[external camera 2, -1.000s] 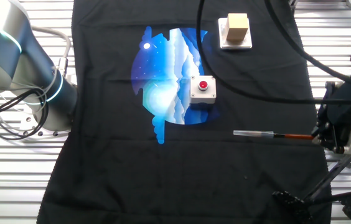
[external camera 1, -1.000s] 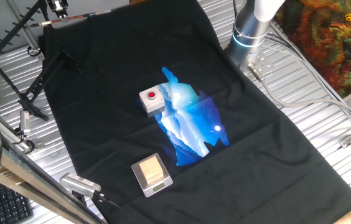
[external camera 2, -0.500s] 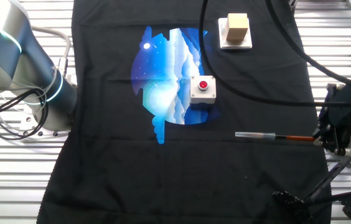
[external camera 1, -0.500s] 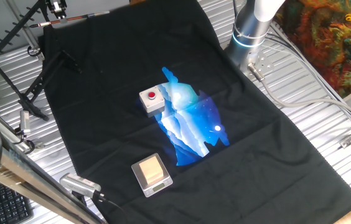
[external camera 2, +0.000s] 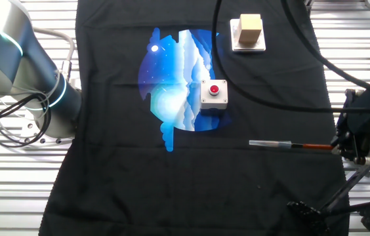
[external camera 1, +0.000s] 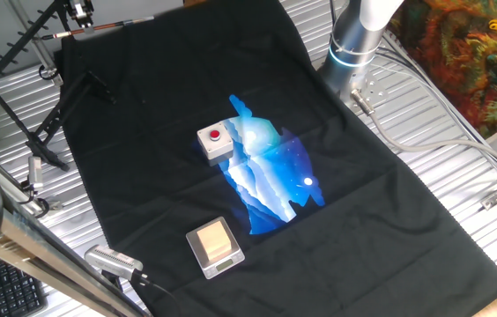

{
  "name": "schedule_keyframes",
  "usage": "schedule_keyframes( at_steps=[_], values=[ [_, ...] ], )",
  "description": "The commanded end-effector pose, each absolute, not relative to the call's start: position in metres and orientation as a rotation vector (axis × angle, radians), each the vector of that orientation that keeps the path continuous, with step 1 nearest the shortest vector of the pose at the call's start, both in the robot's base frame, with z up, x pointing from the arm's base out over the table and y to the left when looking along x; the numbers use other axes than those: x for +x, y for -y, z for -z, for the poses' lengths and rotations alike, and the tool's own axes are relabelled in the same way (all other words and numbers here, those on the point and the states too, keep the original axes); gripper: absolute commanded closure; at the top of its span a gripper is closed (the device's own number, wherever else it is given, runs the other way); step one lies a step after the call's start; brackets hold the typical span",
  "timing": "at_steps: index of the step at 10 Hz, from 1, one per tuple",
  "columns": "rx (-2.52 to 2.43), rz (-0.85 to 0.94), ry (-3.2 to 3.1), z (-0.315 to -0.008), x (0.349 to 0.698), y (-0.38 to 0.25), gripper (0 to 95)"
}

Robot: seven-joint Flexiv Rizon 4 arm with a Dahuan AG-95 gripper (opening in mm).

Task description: Place the brush on the pen rack

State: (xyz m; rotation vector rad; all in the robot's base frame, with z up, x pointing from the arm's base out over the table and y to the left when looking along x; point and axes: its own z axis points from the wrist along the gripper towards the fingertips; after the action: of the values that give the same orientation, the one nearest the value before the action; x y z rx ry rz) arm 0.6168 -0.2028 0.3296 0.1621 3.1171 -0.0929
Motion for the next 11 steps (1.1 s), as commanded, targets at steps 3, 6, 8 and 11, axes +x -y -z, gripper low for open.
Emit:
schedule_keyframes(
  at_steps=[3, 6, 8, 11],
  values=[
    [0.163, 0.112, -3.118, -0.3300, 0.6171, 0.2023, 95.0],
    [0.164, 0.121, -3.118, -0.3302, 0.6170, 0.2022, 95.0],
    [0.164, 0.120, -3.119, -0.3311, 0.6164, 0.2017, 95.0],
    [0.161, 0.118, -3.121, -0.3318, 0.6158, 0.2013, 95.0]
  ],
)
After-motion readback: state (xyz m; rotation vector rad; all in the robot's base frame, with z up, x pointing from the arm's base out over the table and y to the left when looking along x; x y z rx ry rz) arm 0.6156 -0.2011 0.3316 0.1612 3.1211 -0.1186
